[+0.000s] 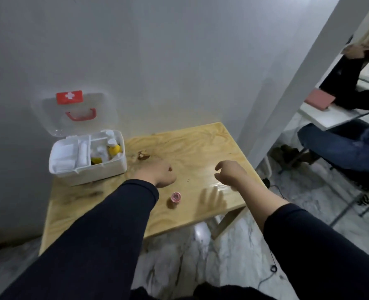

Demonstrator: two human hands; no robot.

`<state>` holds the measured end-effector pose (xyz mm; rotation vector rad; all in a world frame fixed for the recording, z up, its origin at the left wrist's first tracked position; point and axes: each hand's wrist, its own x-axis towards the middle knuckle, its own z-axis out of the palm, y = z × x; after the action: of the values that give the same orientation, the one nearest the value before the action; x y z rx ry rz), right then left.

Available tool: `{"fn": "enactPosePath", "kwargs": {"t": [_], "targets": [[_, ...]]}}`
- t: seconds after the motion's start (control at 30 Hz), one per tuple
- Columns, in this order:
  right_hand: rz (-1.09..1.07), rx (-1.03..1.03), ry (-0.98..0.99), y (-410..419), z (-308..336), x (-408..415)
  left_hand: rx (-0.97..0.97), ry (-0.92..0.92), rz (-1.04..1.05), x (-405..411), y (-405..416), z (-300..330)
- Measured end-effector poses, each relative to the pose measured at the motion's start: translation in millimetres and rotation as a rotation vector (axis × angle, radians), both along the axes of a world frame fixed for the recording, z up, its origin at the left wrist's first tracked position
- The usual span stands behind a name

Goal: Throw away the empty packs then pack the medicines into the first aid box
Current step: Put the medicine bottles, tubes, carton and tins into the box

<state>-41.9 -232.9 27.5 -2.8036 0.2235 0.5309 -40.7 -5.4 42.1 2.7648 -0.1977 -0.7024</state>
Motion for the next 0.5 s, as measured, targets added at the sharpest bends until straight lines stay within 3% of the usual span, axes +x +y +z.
{"fn": "enactPosePath", "kwargs": {"t": [0.27,0.5], "targets": [[-0.026,0.03,-0.037,-67.2,-65.9,-1.9,0.009,0.006,0.133,-22.0,-38.8,-31.5],[0.047,0.102,-0.124,-47.3,-78.5,-10.0,0.062,-0.022,0.146,-43.7,-44.5,-32.4]]}}
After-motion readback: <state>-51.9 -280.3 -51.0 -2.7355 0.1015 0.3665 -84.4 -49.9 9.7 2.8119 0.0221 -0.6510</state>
